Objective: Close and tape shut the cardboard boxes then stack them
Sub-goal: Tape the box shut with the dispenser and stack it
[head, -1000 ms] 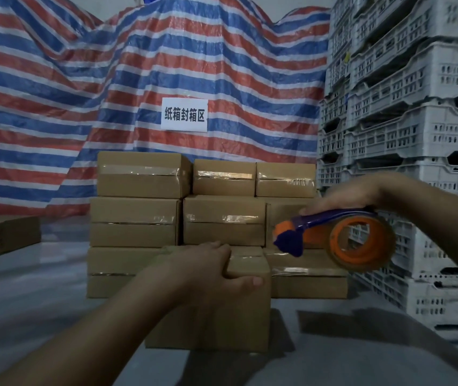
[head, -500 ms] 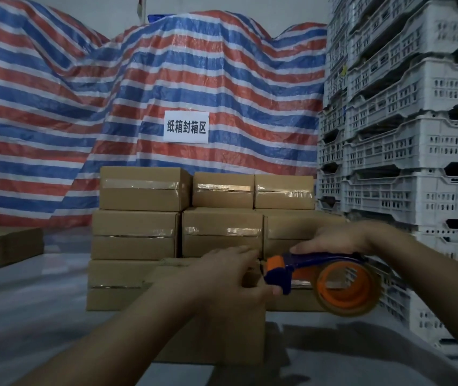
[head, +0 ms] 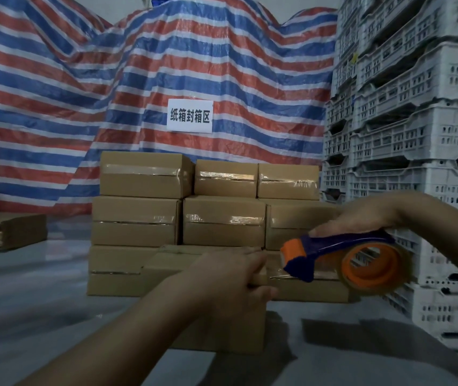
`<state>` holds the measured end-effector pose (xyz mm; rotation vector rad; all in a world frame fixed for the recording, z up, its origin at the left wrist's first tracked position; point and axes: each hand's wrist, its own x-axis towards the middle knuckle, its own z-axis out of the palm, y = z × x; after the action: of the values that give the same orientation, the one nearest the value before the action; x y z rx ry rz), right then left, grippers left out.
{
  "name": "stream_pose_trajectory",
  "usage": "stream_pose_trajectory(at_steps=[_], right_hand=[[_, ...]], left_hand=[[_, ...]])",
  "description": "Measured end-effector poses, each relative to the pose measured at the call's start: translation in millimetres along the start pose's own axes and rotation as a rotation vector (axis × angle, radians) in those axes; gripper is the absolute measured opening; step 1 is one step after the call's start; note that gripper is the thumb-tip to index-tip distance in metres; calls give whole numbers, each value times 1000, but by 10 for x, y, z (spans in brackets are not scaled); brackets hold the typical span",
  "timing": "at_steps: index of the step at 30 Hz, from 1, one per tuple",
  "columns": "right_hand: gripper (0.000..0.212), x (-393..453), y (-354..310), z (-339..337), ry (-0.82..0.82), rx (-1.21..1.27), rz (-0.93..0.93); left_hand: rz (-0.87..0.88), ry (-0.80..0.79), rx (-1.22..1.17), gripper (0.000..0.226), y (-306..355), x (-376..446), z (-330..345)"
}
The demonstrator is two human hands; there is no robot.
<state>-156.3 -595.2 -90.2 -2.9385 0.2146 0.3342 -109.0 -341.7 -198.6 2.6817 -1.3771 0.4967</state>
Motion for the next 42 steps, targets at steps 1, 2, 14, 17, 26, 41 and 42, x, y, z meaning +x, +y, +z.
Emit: stream_pose_trajectory(at_steps=[1, 2, 14, 17, 26, 41, 42], right_hand=[[66, -16, -138, 17, 37, -121, 17], [63, -16, -274, 57, 68, -265, 34], [59, 38, -47, 1091, 661, -745, -10], [62, 90, -21, 1306, 806, -623, -5], [59, 178, 88, 1786, 772, -287, 72], [66, 240, -695, 937, 867, 834, -298], [63, 302, -813, 880, 806, 982, -324]], left_hand=[[0, -3, -9, 61, 4, 5, -2], [-1, -4, -16, 60, 7, 8, -5], [3, -15, 38, 70, -29, 4, -1], [5, -8, 31, 69, -26, 0, 5], [12, 11, 24, 65, -7, -13, 18], [-51, -1, -229, 105, -28, -38, -8], [-56, -10, -249, 107, -31, -43, -20]])
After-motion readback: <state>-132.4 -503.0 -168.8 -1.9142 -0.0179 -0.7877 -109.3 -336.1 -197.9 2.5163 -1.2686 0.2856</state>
